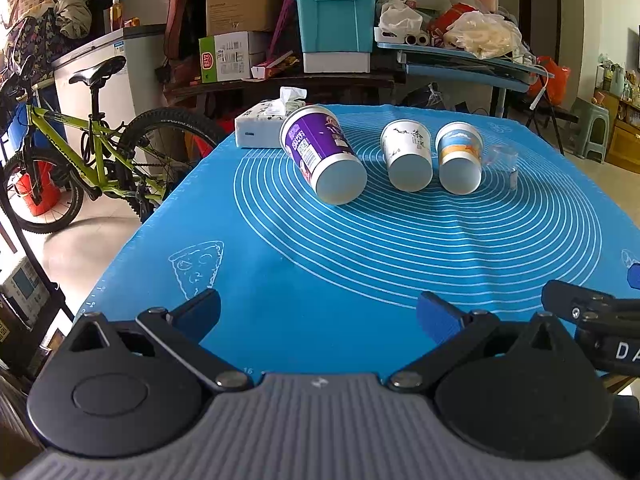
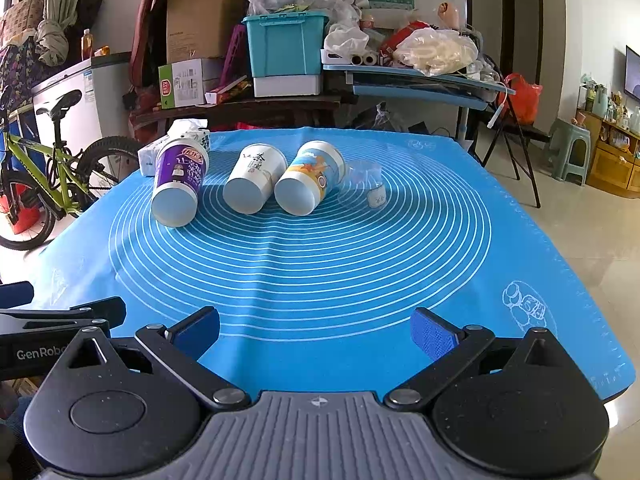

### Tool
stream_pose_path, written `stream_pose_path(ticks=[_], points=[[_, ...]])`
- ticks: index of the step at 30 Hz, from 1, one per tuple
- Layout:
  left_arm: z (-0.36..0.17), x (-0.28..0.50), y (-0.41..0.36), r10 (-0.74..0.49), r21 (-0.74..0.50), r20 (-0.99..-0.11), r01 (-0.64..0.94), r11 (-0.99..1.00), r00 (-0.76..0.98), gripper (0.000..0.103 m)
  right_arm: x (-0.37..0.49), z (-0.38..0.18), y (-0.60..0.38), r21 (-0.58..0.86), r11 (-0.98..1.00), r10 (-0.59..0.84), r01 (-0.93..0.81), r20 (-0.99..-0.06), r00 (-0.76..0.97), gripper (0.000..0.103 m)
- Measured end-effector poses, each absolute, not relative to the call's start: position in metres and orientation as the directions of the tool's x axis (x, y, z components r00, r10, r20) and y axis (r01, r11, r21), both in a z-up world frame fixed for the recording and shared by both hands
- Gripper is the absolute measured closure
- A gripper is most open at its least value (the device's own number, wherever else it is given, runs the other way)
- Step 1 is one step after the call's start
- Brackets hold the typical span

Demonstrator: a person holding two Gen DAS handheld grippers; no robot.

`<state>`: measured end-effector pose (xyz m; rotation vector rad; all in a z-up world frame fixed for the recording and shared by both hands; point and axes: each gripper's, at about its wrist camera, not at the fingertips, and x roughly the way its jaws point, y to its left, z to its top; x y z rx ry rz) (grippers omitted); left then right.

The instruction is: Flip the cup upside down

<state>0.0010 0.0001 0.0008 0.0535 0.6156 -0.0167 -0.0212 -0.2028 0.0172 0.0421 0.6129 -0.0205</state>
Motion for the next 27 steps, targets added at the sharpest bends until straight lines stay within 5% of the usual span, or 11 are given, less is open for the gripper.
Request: stream_pose_path(ticks=[27], points=[[-0.0002, 0.0011, -0.0002, 0.003, 0.048, -0.578, 0.030, 0.998, 0.816, 0.000, -0.0211, 0.0179, -0.2016, 0.027, 0.999, -0.011, 0.032, -0.574, 0.819, 0.000]])
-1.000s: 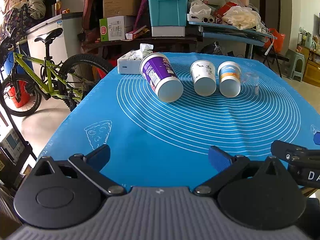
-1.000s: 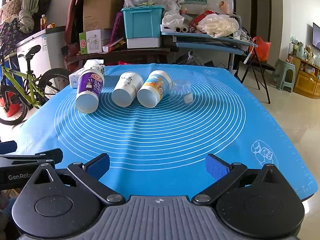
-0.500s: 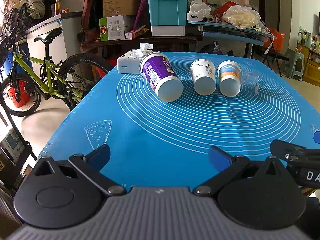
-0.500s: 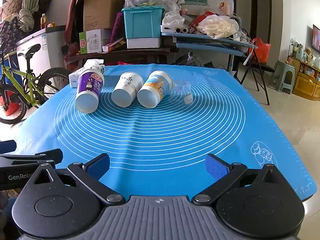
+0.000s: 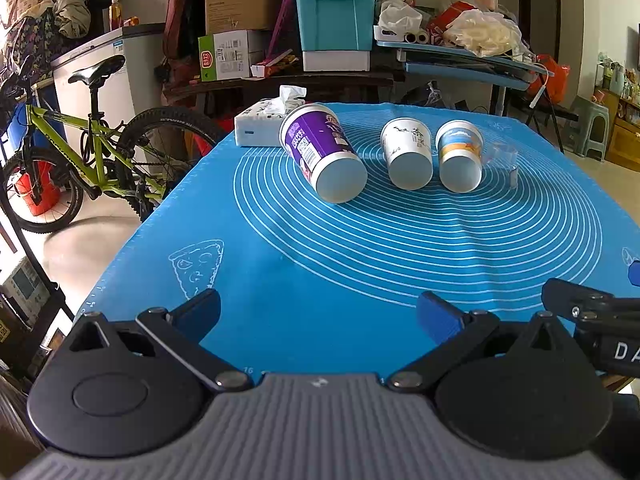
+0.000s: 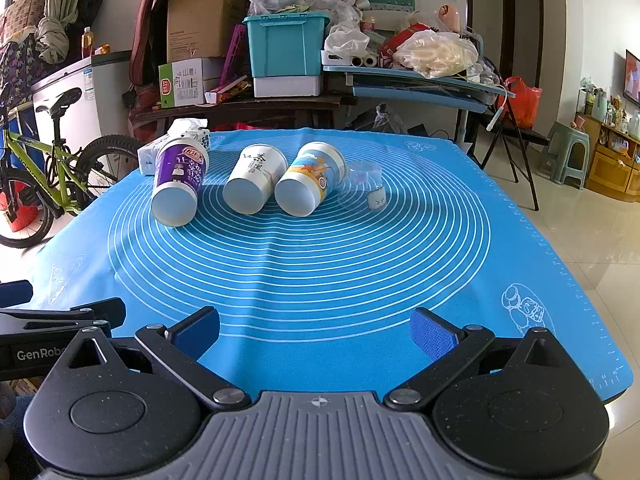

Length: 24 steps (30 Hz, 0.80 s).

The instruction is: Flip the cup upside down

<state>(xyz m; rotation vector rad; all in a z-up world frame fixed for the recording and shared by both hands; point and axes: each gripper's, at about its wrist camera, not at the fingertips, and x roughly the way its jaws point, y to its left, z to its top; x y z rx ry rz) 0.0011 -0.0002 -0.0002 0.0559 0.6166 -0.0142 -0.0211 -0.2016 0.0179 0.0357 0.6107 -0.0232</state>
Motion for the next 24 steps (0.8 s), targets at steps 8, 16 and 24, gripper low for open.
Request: stream_pose_path(ticks=[8, 16, 24], points=[[-0.0002, 0.0012, 0.0000, 0.004, 0.049, -0.578, 0.030, 0.998, 0.816, 0.000, -0.0214, 0.0180, -0.2013, 0.026, 0.999, -0.012, 0.033, -0.573, 0.819, 0.000], [-0.0001, 0.0013, -0.0001, 0.003, 0.050, -0.578, 0.031, 0.998, 0.816, 0.000, -0.0216, 0.0180, -0.2013, 0.026, 0.999, -0.012, 0.033, -0.573, 0.819, 0.000], [0.0002, 0.0011, 0.0005, 0.002, 0.046, -0.577, 0.031, 0.998, 0.817, 0.000, -0.0205, 0.0194, -0.2022, 0.021, 0.999, -0.009, 0.026, -0.575, 0.818, 0.000]])
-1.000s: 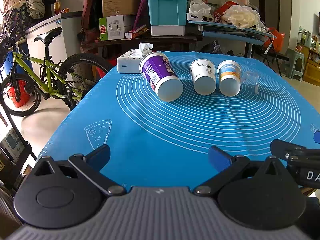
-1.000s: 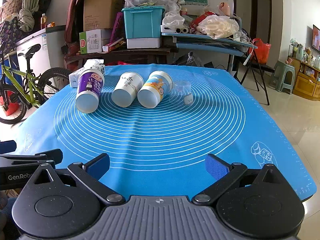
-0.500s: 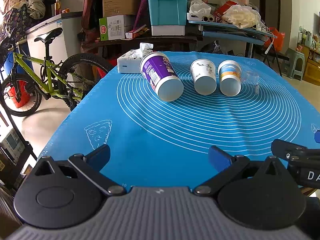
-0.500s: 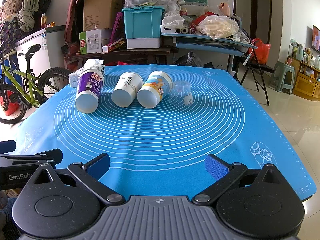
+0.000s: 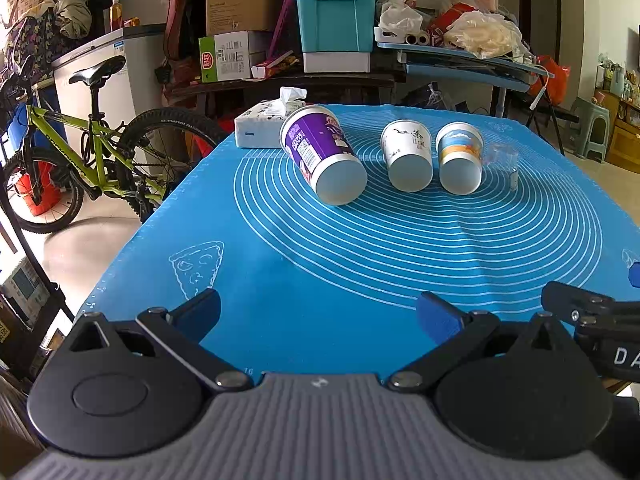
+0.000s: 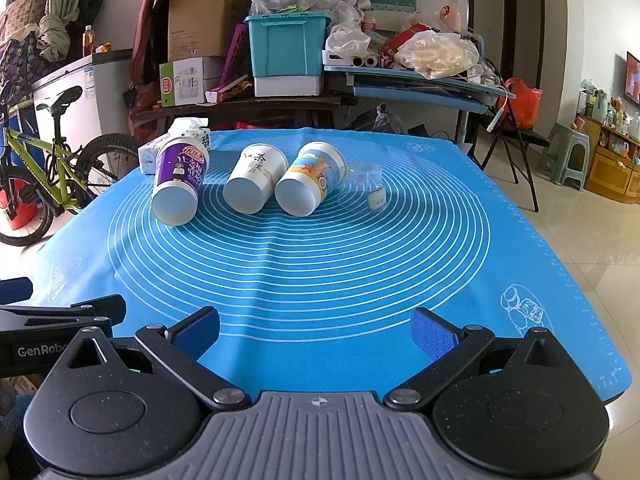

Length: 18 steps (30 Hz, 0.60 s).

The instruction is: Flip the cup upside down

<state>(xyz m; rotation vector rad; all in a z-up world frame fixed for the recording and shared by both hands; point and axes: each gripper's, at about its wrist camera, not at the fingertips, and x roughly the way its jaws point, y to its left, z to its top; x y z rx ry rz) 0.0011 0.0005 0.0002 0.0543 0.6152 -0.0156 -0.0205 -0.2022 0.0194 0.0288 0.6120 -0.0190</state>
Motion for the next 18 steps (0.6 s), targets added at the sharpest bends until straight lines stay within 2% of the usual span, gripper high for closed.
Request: stream_pose_path(ticks=[7, 14, 18], points=[[0.007, 0.008, 0.003, -0.018, 0.006, -0.578, 0.026, 1.000, 0.816, 0.000, -0.014, 0.025, -0.211, 0.067, 0.998, 0.037, 0.004, -0.594, 0.804, 0.000], [0.039, 0.038, -0.001, -0.004, 0.010, -0.526, 0.010, 1.000, 0.851, 0.000, 0.005, 0.050, -0.235, 0.074, 0.997, 0.028, 0.015, -0.545, 0.838, 0.000], [0.047, 0.076, -0.010, 0.006, 0.022, -0.539, 0.007, 1.000, 0.842, 0.000, 0.019, 0.056, -0.252, 0.081, 0.996, 0.017, 0.032, -0.534, 0.845, 0.000]])
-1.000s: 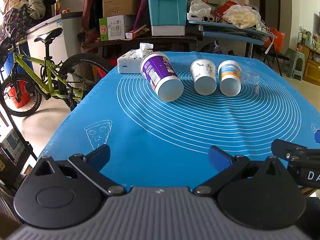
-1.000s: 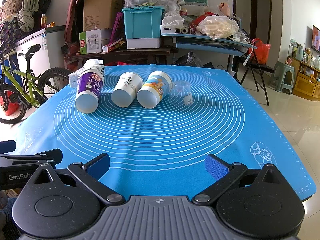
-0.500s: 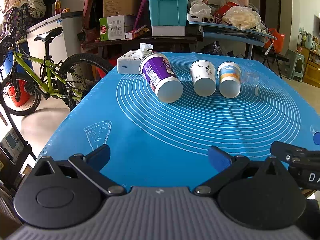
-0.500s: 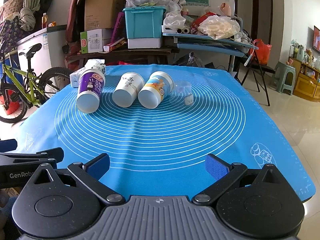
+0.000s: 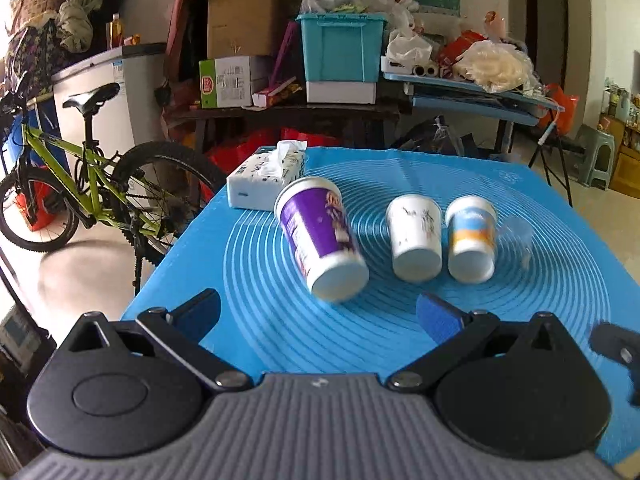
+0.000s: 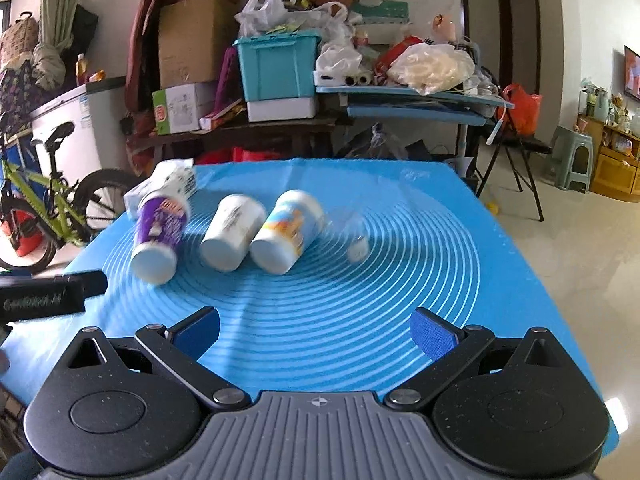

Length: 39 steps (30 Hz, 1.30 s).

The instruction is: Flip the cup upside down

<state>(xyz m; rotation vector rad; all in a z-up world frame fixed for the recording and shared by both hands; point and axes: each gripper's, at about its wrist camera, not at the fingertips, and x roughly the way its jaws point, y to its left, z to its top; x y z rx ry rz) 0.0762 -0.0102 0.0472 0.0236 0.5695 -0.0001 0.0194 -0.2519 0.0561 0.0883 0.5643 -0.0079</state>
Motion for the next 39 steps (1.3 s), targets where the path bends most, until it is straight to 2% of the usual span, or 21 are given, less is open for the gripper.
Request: stream_pose_path(ticks=[3, 8, 12, 19, 20, 21, 23, 27, 32, 35, 39], points=[[0.047, 0.109, -0.009, 0.020, -0.011, -0.566, -0.032, 0.999, 0.824, 0.000, 0.030, 0.057, -0.263, 0.089, 0.995, 0.008, 0.046, -0.536, 0.844, 0.000], [0.039, 0.161, -0.008, 0.082, 0.014, -0.602, -0.092, 0.996, 0.795, 0.000, 0.047, 0.050, -0.277, 0.087, 0.994, -0.003, 0.061, -0.548, 0.836, 0.000], [0.031, 0.195, -0.006, 0.050, -0.031, -0.658, -0.093, 0.995, 0.752, 0.001, 0.057, 0.039, -0.285, 0.112, 0.991, 0.009, 0.068, -0.574, 0.819, 0.000], [0.009, 0.225, -0.014, 0.094, 0.005, -0.723, -0.131, 0.991, 0.685, 0.002, 0.065, 0.027, -0.291, 0.109, 0.992, 0.010, 0.067, -0.587, 0.810, 0.000], [0.007, 0.227, -0.013, 0.093, -0.001, -0.730, -0.137, 0.991, 0.677, 0.006, 0.065, 0.026, -0.293, 0.115, 0.991, 0.016, 0.064, -0.586, 0.810, 0.000], [0.005, 0.228, -0.012, 0.088, -0.009, -0.737, -0.140, 0.990, 0.671, 0.020, 0.065, 0.026, -0.294, 0.121, 0.991, 0.020, 0.063, -0.587, 0.809, 0.000], [0.000, 0.234, -0.010, 0.055, -0.037, -0.766, -0.130, 0.991, 0.640, 0.035, 0.066, 0.026, -0.296, 0.124, 0.990, 0.022, 0.063, -0.589, 0.808, 0.000], [-0.002, 0.234, -0.007, 0.030, -0.078, -0.762, -0.137, 0.988, 0.647, 0.035, 0.065, 0.025, -0.297, 0.121, 0.991, 0.020, 0.064, -0.588, 0.808, 0.000], [0.008, 0.223, -0.010, 0.034, -0.058, -0.745, -0.116, 0.992, 0.666, 0.036, 0.064, 0.027, -0.295, 0.105, 0.993, 0.011, 0.062, -0.584, 0.812, 0.000], [0.025, 0.200, -0.010, -0.025, -0.104, -0.732, -0.076, 0.992, 0.681, 0.036, 0.060, 0.029, -0.291, 0.094, 0.994, 0.007, 0.059, -0.580, 0.815, 0.000], [0.047, 0.162, -0.023, -0.051, -0.082, -0.707, -0.010, 0.997, 0.705, 0.036, 0.051, 0.033, -0.289, 0.093, 0.994, 0.013, 0.049, -0.571, 0.821, 0.000]])
